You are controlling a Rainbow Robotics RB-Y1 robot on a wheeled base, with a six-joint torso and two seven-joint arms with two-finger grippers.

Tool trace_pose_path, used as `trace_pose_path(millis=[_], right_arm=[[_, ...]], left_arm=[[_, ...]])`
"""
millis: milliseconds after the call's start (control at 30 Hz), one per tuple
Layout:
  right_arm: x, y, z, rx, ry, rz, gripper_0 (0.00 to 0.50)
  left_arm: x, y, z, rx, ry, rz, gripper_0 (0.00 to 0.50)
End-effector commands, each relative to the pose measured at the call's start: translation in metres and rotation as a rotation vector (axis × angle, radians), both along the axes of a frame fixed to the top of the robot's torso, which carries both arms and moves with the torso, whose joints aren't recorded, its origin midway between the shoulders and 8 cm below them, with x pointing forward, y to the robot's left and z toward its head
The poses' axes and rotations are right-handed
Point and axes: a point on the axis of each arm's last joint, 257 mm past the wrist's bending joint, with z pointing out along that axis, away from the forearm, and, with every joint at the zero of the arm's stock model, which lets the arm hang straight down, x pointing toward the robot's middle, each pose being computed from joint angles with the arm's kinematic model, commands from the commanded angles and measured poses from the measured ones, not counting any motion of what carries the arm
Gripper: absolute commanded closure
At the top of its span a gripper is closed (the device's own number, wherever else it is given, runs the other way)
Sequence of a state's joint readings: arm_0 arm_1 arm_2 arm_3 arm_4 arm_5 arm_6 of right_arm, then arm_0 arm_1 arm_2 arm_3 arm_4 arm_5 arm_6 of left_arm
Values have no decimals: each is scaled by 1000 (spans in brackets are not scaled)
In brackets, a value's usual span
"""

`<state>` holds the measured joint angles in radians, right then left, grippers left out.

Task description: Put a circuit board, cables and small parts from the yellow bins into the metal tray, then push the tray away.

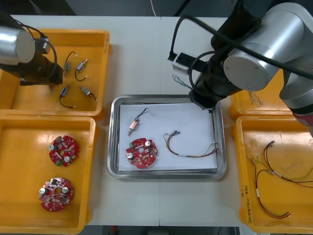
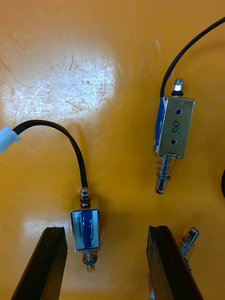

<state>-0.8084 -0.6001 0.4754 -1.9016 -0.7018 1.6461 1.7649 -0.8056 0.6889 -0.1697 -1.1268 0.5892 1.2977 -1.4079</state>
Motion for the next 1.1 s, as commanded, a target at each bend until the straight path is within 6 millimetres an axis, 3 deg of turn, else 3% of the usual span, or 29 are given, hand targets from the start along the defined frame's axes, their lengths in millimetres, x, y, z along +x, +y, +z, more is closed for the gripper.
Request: trace_pose_path(millis=[33, 267, 600, 633, 667, 700, 733, 800, 900, 933, 1000, 1033, 1067, 1100], right_arm=[[-10, 22, -15, -94, -30, 187, 500], [-5, 24, -46, -201, -32, 328, 500], [8, 12, -80, -277, -20, 385, 500], [8, 12, -82, -279, -21, 389, 500], [8, 13, -88, -292, -28, 397, 500], [9, 14, -89, -298, -33, 401, 500], [10, 12, -90, -308, -37, 402, 500], [9, 11, -94, -331, -42, 404, 474], [6, 9, -99, -342, -28, 408, 407], [3, 8, -101, -343, -13, 408, 336], [0, 7, -103, -344, -2, 408, 258], [-3, 8, -104, -340, 10, 411, 258], [-4, 7, -105, -338, 18, 411, 90], [-5, 7, -106, -337, 22, 409, 61]], left_arm=[[0, 26, 5, 151, -1, -80, 0], [1, 28, -7, 149, -8, -80, 0], [2, 23, -14, 154, -15, -94, 0], [2, 23, -14, 154, -15, -94, 28], [2, 23, -15, 152, -13, -94, 331], [2, 23, -15, 153, -13, -96, 425], [2, 23, -15, 151, -13, -96, 496], [2, 22, -16, 148, -13, -98, 500], [2, 21, -16, 145, -12, -99, 500], [2, 21, -16, 145, -12, -99, 500], [1, 21, -16, 145, -11, -99, 500], [2, 22, -16, 144, -12, -98, 500], [2, 21, -16, 143, -12, -98, 500], [2, 21, -16, 143, -12, -98, 500]])
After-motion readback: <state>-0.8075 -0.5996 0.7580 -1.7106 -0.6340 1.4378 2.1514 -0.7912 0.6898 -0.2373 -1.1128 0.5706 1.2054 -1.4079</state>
